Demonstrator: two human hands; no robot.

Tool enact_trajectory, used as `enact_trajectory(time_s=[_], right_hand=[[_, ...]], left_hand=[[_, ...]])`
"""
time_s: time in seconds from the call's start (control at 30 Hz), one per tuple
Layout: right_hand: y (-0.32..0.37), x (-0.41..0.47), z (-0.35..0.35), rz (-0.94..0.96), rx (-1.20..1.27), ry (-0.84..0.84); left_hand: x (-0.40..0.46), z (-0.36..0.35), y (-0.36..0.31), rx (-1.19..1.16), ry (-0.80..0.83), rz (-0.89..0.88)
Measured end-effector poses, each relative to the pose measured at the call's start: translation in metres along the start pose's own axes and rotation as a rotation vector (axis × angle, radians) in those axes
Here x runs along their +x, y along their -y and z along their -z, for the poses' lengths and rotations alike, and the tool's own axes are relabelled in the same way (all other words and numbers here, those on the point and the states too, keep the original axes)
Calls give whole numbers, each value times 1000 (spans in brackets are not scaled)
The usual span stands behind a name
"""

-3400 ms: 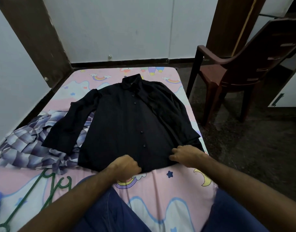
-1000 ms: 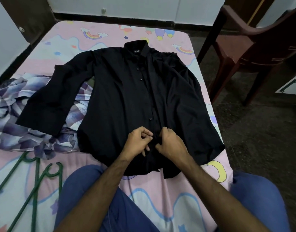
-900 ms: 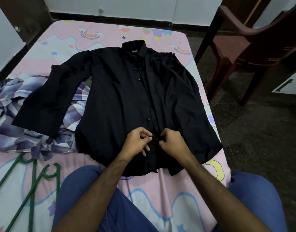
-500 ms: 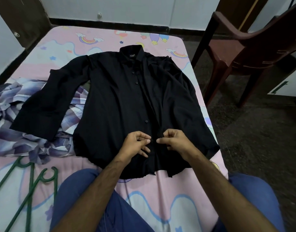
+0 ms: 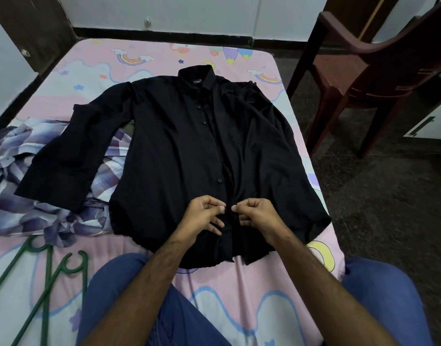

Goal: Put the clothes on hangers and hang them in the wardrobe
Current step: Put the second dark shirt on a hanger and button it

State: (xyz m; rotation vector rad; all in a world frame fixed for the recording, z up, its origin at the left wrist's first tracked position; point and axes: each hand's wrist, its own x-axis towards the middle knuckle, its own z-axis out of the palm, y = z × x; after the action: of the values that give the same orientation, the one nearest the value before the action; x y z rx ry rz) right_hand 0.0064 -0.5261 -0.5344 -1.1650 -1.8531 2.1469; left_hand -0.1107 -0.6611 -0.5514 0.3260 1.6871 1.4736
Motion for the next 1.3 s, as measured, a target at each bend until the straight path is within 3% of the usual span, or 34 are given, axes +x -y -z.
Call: enact_trajectory(time_s=[0.6, 1.17, 1.3], right_hand=[[-22, 3, -18, 175, -152, -166], [-23, -1, -10, 205, -75, -55], [-26, 3, -16, 218, -122, -124]], left_hand=[[0, 0, 4, 93, -66, -68], [5, -2, 6, 154, -139, -95], [3, -3, 3, 120, -146, -88]])
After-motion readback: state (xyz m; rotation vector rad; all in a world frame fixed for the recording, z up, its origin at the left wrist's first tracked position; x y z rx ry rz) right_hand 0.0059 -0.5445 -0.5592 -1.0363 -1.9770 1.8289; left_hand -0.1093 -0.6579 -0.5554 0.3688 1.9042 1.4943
